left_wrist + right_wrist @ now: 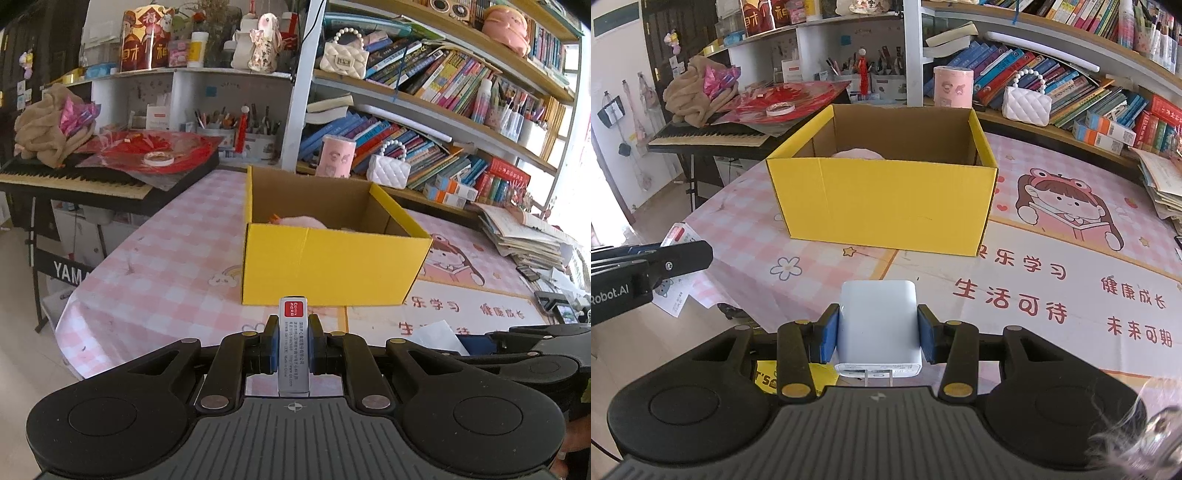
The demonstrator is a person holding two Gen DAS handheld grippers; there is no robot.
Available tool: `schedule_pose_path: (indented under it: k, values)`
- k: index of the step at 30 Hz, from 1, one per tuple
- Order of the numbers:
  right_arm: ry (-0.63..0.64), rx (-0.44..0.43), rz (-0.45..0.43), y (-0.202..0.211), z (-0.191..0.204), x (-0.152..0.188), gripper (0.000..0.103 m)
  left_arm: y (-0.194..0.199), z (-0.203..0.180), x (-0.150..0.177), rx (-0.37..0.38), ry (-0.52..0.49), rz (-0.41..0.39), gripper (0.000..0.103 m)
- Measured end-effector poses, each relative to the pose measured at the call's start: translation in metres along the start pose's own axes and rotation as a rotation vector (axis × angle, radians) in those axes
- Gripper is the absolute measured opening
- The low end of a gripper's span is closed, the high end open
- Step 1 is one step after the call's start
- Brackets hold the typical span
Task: Organize objects
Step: 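Carry the white-red box with the left tool while the right tool carries the charger toward the box, then lower the white-red box with the left tool while the right tool lowers the charger into the box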
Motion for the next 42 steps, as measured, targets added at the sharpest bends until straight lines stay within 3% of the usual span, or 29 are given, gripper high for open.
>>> schedule_pose_path:
  k: [7, 14, 19, 29, 42]
  values:
    - [-0.011, 0.014, -0.049, -0.003, -0.01, -0.025, 0.041, -0.015, 0.003, -0.028, 0.001, 0.029, -0.054, 0.013]
    - [0.013, 0.037, -0.163, -0.018, -0.033, -0.078, 0.041, -0.048, -0.005, -0.071, -0.017, 0.029, -0.144, 0.013]
    - [-0.008, 0.032, -0.202, -0.043, -0.055, -0.116, 0.041, -0.08, -0.013, -0.091, -0.039, 0.029, -0.159, 0.013]
    - [0.1, -0.054, -0.182, -0.102, -0.066, -0.15, 0.041, -0.157, -0.031, -0.082, -0.086, 0.005, -0.073, 0.013]
    - [0.256, -0.145, -0.026, -0.178, -0.067, -0.137, 0.041, -0.208, -0.029, -0.05, -0.156, -0.034, 0.074, 0.013]
Point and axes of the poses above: each gripper's, at about its wrist camera, not at the fingertips, and y roughly against the way its jaws point, z to its left, x to its underside, the point moved 7 cm from there along -y, roughly the way its jaws point, and after that the axes turned 10 degrees about -z, right-handed, at the moved point
